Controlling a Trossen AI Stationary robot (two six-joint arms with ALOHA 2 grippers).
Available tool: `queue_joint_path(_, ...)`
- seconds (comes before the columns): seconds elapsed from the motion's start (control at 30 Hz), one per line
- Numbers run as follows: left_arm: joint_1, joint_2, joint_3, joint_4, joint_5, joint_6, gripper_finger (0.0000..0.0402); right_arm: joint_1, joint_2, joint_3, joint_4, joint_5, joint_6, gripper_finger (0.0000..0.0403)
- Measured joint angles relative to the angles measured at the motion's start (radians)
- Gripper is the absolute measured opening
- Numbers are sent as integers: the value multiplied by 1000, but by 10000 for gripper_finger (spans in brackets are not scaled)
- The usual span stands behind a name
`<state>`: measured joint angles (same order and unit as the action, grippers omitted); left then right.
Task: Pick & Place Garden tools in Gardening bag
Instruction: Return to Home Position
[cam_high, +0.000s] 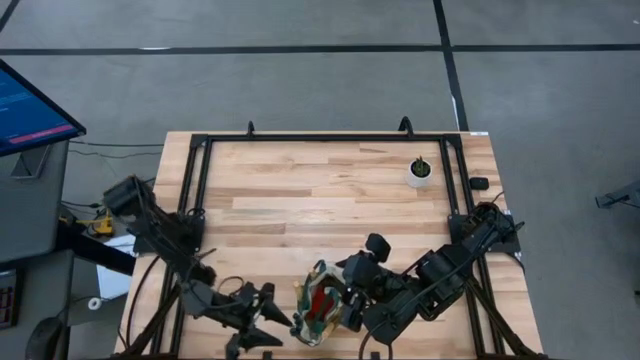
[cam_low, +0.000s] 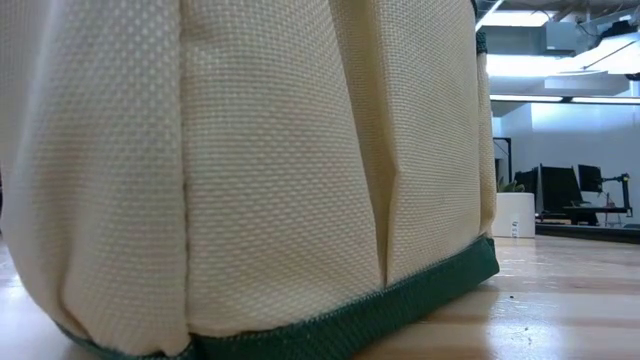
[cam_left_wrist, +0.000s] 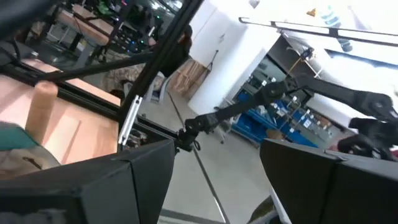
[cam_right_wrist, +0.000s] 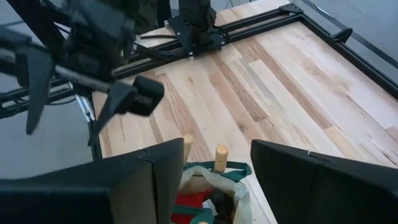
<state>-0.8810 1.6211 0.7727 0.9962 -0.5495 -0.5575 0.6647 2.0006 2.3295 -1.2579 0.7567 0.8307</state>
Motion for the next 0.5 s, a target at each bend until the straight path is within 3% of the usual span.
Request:
queue_joint_path(0.17,-41,-191,0,-212,-7,-5,224,-17,0,1,66,0,-12,179)
queue_joint_path(0.27,-58,-357,0,-319,-55,40,203,-30,-19,23,159,-1,-156,179)
queue_joint_path(0.33,-62,-490,0,-412,-79,111,174,-42,-69,21,227,4,-260,179)
queue_joint_path(0.5,-61,-831,0,-667,-164,257,54,-74,-212,21,155,12,-370,174)
